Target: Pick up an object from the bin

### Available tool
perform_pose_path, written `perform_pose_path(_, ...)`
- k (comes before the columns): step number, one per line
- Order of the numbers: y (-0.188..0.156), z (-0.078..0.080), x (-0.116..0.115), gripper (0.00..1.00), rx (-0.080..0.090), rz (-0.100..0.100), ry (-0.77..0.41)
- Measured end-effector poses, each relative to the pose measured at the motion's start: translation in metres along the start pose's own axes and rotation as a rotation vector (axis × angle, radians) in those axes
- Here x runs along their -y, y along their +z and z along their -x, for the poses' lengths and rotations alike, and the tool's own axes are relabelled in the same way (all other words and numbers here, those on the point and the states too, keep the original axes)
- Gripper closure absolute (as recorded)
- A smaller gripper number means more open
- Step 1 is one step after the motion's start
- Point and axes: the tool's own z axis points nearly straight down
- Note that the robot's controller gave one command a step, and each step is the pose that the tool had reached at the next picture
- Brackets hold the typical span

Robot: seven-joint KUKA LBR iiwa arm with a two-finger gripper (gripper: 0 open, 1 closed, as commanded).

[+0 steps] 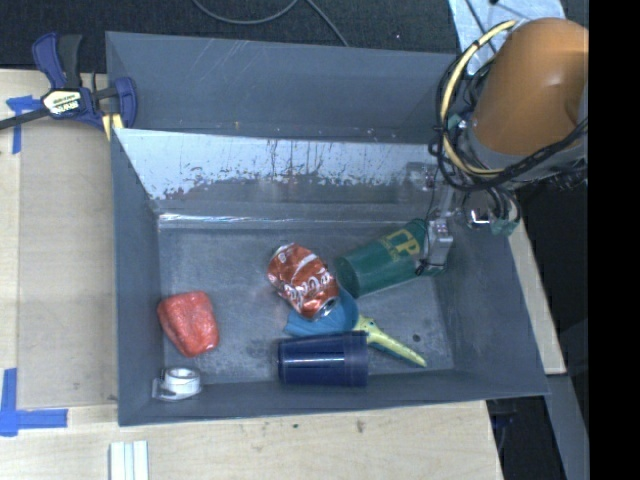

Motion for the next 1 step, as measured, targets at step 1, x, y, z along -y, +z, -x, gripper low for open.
perform_pose_path(1,0.0507,0.009,0.012,0.0,0.003,0.0,-0.08)
